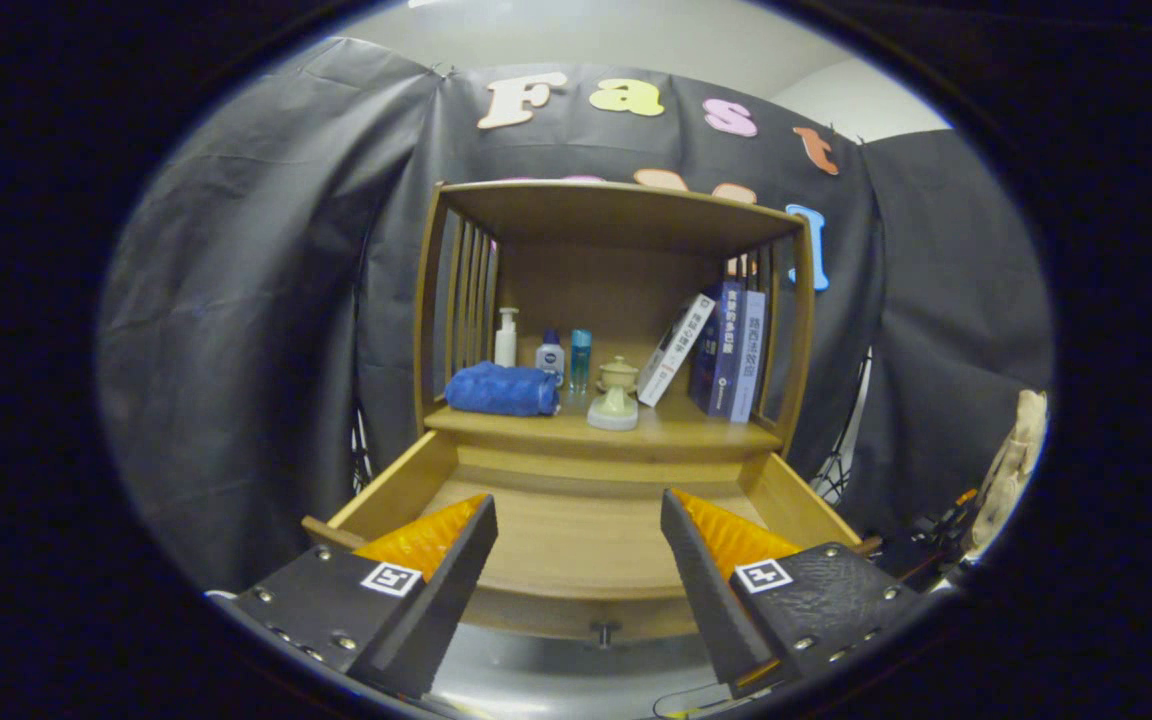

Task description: Pull open the drawer, take out the items inside it, and place them on the countertop above the cabinet.

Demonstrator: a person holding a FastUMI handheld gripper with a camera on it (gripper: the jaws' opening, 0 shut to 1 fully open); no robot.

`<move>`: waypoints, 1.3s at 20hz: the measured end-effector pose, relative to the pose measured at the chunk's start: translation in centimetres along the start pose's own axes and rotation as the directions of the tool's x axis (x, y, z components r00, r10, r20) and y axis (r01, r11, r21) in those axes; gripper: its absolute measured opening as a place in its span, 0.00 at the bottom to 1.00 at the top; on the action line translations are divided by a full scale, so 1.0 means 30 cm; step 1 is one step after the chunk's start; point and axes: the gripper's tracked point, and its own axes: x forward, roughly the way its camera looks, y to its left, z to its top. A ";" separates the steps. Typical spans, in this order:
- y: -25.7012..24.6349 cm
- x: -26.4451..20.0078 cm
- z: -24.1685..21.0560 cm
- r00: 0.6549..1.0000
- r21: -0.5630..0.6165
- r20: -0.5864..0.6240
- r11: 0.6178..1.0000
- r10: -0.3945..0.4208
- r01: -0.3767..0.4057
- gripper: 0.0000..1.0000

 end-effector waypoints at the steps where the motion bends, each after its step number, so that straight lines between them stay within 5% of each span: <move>1: 0.003 -0.009 -0.050 1.000 0.015 -0.015 1.000 0.001 -0.001 0.98; 7: -0.045 -0.029 -0.301 0.994 0.123 -0.106 0.992 -0.023 0.036 0.99; 16: -0.084 0.117 -0.479 0.977 0.070 -0.214 0.997 -0.019 0.035 0.99; 26: -0.066 0.194 -0.436 0.992 0.077 -0.119 0.996 -0.033 0.043 1.00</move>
